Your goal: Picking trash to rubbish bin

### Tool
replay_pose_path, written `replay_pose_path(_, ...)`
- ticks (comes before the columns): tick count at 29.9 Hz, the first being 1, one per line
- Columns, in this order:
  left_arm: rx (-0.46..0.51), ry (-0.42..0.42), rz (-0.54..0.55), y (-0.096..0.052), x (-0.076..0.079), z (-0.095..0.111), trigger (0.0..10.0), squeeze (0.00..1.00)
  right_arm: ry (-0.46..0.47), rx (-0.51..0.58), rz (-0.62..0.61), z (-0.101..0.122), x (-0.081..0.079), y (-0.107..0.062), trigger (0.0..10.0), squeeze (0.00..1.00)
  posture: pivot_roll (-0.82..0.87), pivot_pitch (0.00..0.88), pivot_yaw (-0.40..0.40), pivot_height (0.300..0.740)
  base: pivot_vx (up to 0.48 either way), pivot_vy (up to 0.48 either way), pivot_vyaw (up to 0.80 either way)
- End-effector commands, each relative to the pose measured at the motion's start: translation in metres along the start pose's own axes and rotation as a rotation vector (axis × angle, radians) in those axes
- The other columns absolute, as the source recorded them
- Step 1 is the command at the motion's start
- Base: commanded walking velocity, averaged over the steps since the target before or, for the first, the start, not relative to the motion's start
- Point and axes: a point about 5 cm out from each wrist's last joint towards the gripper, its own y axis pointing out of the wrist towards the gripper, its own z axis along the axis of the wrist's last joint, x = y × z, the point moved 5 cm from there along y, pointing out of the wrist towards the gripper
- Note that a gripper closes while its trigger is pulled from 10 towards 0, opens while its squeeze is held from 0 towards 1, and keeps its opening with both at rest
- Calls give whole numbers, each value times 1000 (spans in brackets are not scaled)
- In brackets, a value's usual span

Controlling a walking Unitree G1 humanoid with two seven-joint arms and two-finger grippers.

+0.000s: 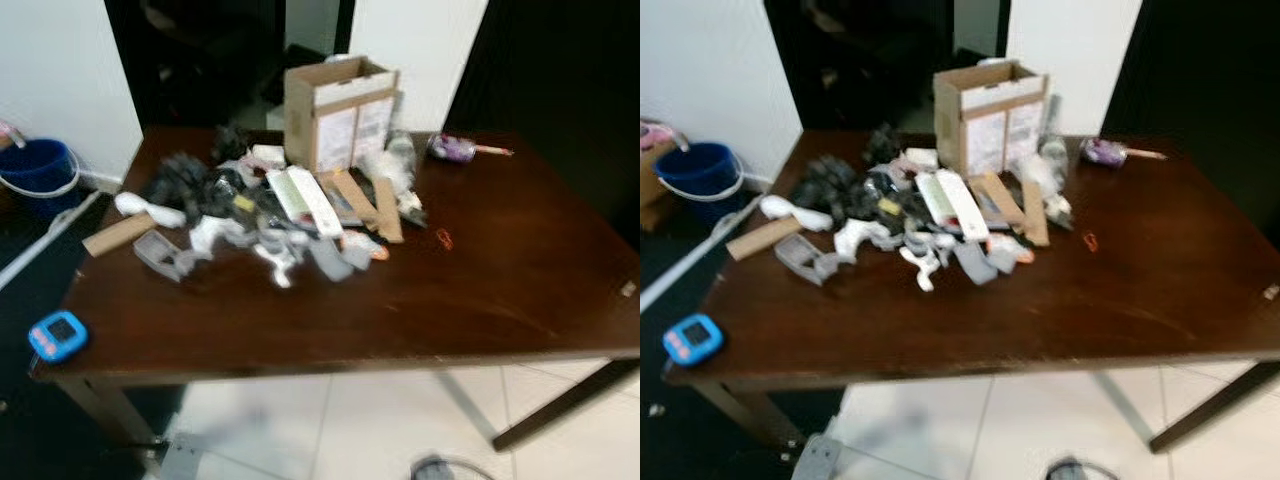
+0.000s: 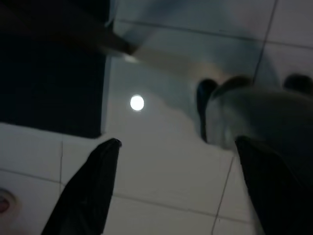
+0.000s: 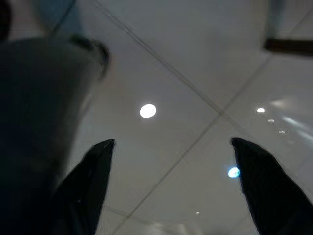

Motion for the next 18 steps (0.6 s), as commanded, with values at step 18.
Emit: replay_pose_path(18, -63, -37, -34, -2, 13, -20, 10000, 0, 12, -35, 4, -15, 2, -1, 10000, 0, 95, 99, -52, 740, 0, -182, 0)
